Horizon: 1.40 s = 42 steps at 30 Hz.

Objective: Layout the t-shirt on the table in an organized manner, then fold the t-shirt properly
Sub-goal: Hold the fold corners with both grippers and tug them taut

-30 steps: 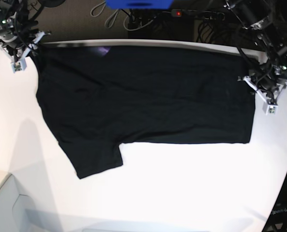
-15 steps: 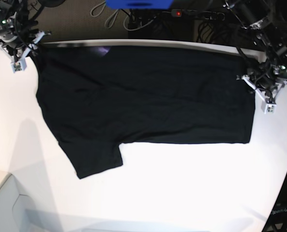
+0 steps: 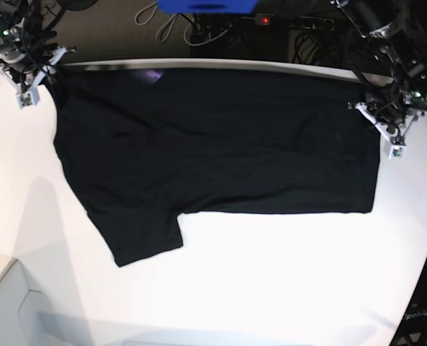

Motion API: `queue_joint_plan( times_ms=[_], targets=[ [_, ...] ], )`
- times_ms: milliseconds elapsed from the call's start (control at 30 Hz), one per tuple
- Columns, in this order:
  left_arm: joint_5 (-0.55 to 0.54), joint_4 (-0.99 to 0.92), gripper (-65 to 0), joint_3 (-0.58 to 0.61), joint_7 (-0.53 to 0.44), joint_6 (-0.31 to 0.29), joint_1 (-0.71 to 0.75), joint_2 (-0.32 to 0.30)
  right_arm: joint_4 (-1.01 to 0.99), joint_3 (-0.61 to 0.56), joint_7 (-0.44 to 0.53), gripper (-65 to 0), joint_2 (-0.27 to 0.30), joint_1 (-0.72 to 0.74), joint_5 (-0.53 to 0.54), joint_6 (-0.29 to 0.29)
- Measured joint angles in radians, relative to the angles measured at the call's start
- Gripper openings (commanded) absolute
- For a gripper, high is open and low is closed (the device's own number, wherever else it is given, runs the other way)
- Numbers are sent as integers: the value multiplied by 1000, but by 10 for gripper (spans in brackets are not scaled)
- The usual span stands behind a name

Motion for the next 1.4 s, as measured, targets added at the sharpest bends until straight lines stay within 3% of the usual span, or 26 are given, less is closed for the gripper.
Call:
queue_joint_plan(
  times_ms=[67,700,1033,1400],
  targets=[
    [0,0,-650,0,0,0,0,0,0,0,0,-449,0,0,0,0],
    [1,68,-643,-1,8,-4,9,1,0,0,0,-449,0,0,0,0],
    [5,87,-435,-1,11,-6,11,14,0,0,0,-449,0,0,0,0],
    [5,85,-433,-1,6,-6,11,14,0,0,0,-449,0,0,0,0]
  ],
)
